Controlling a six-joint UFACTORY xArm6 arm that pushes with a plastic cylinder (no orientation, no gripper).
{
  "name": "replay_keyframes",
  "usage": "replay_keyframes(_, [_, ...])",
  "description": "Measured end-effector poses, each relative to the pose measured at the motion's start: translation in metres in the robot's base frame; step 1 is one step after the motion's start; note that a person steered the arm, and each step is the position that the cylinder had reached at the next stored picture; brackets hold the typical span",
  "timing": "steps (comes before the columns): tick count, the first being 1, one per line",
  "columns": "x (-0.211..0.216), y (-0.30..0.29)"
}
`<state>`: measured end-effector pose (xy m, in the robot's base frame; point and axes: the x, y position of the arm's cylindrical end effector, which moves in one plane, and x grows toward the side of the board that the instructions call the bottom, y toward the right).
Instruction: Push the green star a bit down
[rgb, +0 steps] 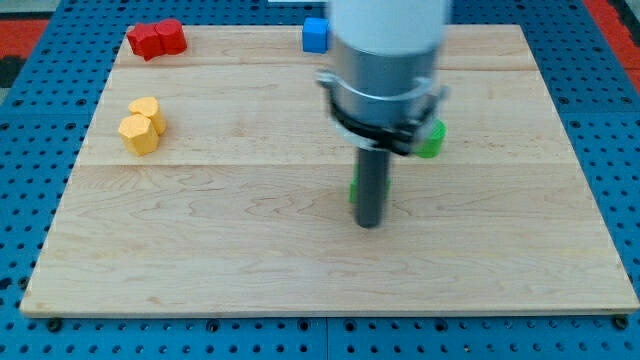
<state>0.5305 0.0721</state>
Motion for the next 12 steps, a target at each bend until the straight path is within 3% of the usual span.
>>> replay_keyframes(1, [0.008, -0.002])
replay_keyframes(2, [0.008, -0.063])
replay_keyframes(3, [-0.007, -0.126])
replay_keyframes(4, [-0.045, -0.131])
replay_keyframes(6, [-0.069, -0.079])
replay_keyframes(8, [-0.04, 0.053])
replay_keyframes(9, [-0.043, 0.064])
replay_keyframes(10, [-0.053, 0.027])
replay_keyframes(12, [-0.009, 0.027])
